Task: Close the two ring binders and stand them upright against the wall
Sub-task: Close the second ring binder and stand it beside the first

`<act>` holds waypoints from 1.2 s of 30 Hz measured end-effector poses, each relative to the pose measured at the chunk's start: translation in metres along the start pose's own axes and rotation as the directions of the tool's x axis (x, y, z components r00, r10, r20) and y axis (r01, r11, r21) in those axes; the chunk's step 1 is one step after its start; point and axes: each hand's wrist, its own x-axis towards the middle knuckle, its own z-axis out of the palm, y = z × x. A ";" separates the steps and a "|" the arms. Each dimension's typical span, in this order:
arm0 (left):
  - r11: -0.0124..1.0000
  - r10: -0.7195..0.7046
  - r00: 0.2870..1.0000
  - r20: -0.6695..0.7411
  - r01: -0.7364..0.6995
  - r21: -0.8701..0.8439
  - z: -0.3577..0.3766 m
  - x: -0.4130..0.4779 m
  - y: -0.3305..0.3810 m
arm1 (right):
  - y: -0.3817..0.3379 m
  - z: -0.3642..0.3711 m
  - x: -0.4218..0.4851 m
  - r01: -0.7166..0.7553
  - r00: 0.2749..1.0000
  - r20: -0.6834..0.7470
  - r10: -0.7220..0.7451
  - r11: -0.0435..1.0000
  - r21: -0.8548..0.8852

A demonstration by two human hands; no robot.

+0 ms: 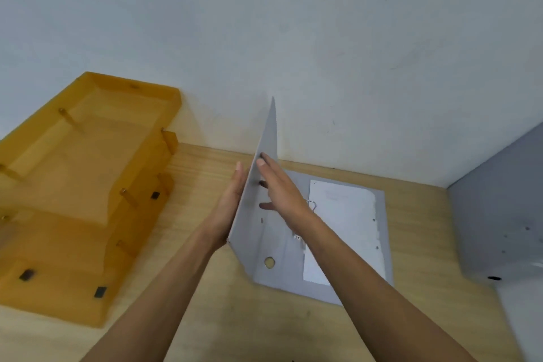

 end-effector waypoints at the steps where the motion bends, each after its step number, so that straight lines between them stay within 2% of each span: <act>1: 1.000 0.005 1.000 0.005 -0.005 0.024 0.010 0.001 -0.006 | -0.006 -0.010 0.001 0.003 1.000 -0.025 -0.002 1.000 0.024; 4: 0.996 -0.038 0.996 0.082 0.032 0.080 0.040 0.004 -0.028 | -0.015 -0.047 0.007 -0.010 0.990 -0.142 0.022 0.997 0.079; 6: 0.986 -0.087 0.991 0.100 0.071 0.154 0.055 0.001 -0.040 | -0.015 -0.074 0.010 -0.036 0.978 -0.206 0.044 0.998 0.042; 10: 0.942 -0.185 0.982 0.021 0.171 0.290 0.077 0.002 -0.057 | 0.010 -0.124 -0.007 -0.093 0.961 -0.268 0.068 0.992 -0.083; 13: 0.916 -0.233 0.971 -0.047 0.236 0.324 0.079 0.013 -0.081 | 0.044 -0.153 -0.027 -0.092 0.951 -0.306 0.041 0.983 -0.156; 16: 0.881 -0.231 0.961 -0.150 0.272 0.388 0.076 0.017 -0.107 | 0.067 -0.185 -0.045 -0.121 0.942 -0.327 0.071 0.983 -0.136; 18: 0.874 -0.272 0.929 -0.251 0.348 0.339 0.072 0.016 -0.122 | 0.082 -0.206 -0.062 -0.154 0.946 -0.304 0.116 0.983 -0.104; 21: 0.852 -0.370 0.899 -0.234 0.429 0.301 0.076 0.012 -0.143 | 0.118 -0.234 -0.088 -0.219 0.938 -0.289 0.191 0.974 -0.065; 24: 0.850 -0.359 0.908 -0.217 0.414 0.325 0.090 0.005 -0.156 | 0.167 -0.254 -0.103 -0.281 0.893 -0.389 0.224 0.955 -0.094; 28: 0.838 -0.299 0.906 -0.299 0.399 0.372 0.100 0.013 -0.181 | 0.203 -0.256 -0.110 -0.360 0.854 -0.452 0.257 0.920 -0.156; 31: 0.818 -0.249 0.909 -0.334 0.382 0.430 0.107 0.018 -0.192 | 0.206 -0.250 -0.111 -0.372 0.889 -0.389 0.240 0.875 -0.311; 34: 0.790 -0.225 0.905 -0.362 0.386 0.476 0.128 0.006 -0.172 | 0.212 -0.245 -0.108 -0.336 0.939 -0.229 0.255 0.820 -0.463; 36: 0.762 -0.236 0.892 -0.384 0.416 0.497 0.136 0.002 -0.167 | 0.219 -0.242 -0.107 -0.337 0.941 -0.140 0.309 0.801 -0.496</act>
